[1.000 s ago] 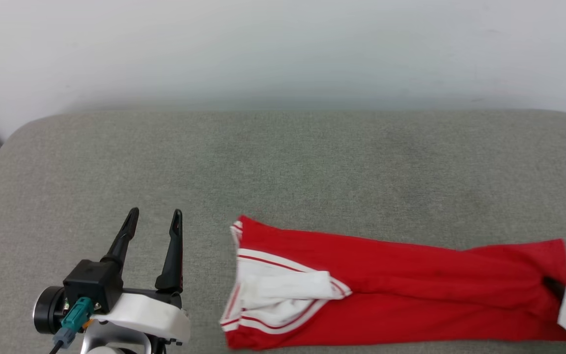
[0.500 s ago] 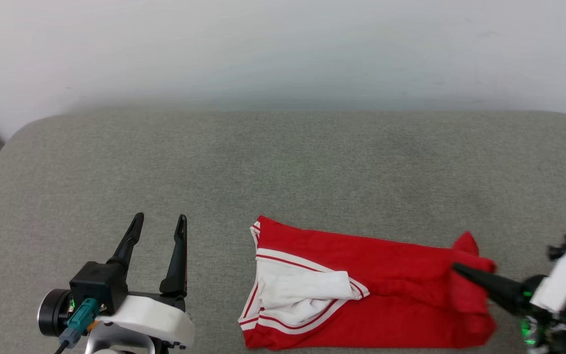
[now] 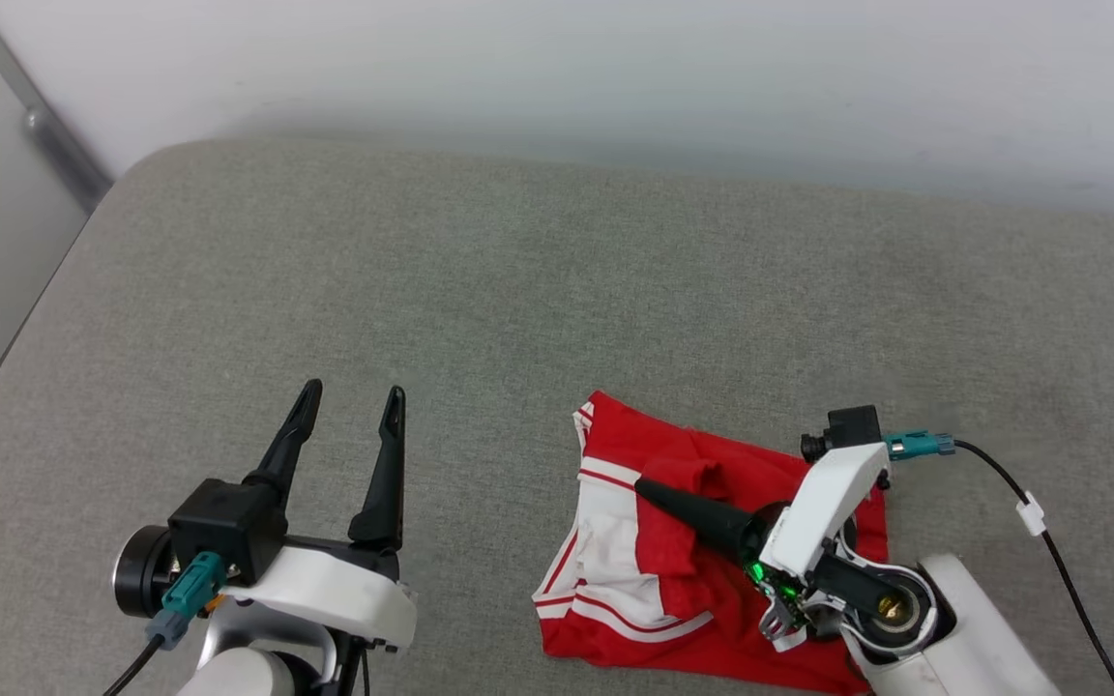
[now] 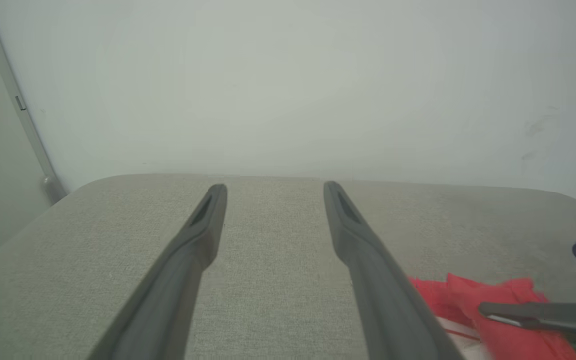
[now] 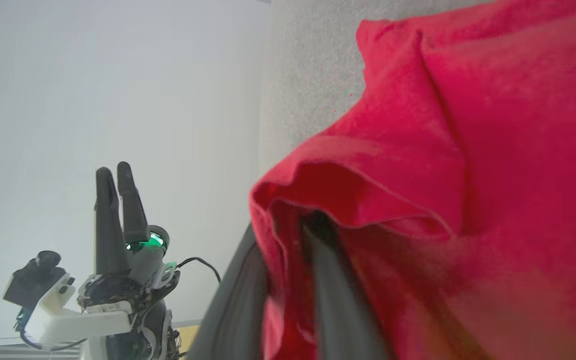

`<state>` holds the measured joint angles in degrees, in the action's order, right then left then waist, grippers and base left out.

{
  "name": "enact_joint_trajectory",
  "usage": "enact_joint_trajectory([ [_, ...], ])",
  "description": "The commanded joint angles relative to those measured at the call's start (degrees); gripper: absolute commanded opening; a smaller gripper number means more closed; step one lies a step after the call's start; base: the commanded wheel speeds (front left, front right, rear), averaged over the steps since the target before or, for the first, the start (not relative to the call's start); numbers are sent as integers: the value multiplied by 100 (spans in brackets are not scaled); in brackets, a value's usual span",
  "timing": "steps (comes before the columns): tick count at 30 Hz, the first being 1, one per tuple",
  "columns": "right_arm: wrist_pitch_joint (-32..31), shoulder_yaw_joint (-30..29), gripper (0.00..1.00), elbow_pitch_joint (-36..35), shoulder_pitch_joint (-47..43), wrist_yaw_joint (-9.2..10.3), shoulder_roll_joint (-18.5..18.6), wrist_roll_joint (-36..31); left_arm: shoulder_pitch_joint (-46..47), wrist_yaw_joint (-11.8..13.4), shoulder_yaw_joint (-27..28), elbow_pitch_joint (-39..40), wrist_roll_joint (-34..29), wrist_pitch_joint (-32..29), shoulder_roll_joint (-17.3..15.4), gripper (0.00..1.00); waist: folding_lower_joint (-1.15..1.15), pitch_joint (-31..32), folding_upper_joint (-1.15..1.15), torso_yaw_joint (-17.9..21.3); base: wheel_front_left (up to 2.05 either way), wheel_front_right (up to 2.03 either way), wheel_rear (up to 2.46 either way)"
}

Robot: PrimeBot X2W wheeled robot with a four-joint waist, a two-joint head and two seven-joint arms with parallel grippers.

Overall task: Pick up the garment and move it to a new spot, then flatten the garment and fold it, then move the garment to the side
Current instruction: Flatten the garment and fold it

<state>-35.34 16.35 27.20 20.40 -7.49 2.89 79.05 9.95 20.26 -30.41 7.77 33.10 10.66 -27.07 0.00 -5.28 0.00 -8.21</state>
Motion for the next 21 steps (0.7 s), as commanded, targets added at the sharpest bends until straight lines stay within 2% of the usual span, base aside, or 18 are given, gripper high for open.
enact_joint_trajectory([
  [1,193,131,100,158,136,0,-2,-117,64,-20,18,-36,23,54,15,100,0,-97,0,-71,0,0,0],
  [7,739,635,100,536,405,-1,-5,-467,111,-49,35,-140,35,121,53,100,0,-192,0,-67,0,0,0],
  [11,955,1038,100,350,636,0,111,-902,92,-69,46,-205,55,148,37,100,0,-175,0,17,0,0,0],
  [17,1420,1947,100,-144,896,0,763,-2310,-20,-21,80,-248,77,167,-3,100,0,-36,0,220,0,0,0],
  [21,1990,1990,100,-205,877,1,1201,-3519,-105,27,113,-262,119,171,-30,100,0,98,0,386,0,0,0],
])
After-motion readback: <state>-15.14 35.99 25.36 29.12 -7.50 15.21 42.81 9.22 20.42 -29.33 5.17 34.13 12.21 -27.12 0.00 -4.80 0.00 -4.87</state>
